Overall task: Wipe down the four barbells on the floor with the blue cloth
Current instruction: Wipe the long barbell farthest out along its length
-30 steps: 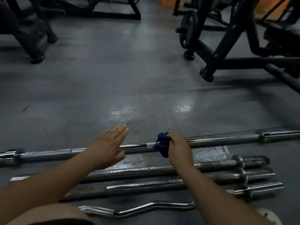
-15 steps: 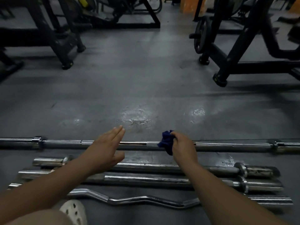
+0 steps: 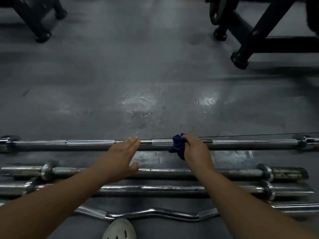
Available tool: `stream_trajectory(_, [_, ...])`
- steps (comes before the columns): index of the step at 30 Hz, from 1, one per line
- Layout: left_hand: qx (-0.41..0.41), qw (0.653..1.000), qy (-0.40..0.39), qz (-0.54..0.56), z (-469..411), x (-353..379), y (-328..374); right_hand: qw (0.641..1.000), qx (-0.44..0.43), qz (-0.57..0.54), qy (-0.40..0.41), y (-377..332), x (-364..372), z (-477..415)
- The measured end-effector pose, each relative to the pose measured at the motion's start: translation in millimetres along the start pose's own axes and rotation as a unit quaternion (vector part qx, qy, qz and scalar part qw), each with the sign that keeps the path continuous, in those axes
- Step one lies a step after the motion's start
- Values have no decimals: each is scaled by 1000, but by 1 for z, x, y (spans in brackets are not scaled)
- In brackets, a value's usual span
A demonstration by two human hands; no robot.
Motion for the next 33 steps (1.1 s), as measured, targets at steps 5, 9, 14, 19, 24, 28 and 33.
stream_trajectory(5, [-5,999,-41,10,-59,51,-13,998,-35,19,-40,-11,69,-47])
stream_trajectory(9, [-35,998,-28,36,-92,83,-8,978,-122,145,-89,-20,149,-65])
stream_trajectory(14, [-48,999,-22,-2,-101,107,-9,956,-199,206,-58,39,126,-64])
stream_trajectory(19, [-69,997,-16,-15,-101,111,1,962,-54,268,22,160,18,-75])
stream_trajectory(24, [-30,999,-5,-18,-116,114,35,974,-61,216,-4,69,97,-64])
stream_trajectory(28, [-17,999,-14,-26,-124,113,45,978,-109,175,-33,70,94,-70])
stream_trajectory(33, [16,999,-12,-26,-136,109,62,977,-9,211,37,181,-1,-91])
Point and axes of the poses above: each hand's wrist, its own z-axis away from the middle knuckle, its own x-axis out of the palm, y = z × x, the point moved 6 cm from there along -z, towards the middle knuckle, and after that the axes turned 4 degrees about -x, right-handed, at the moved point
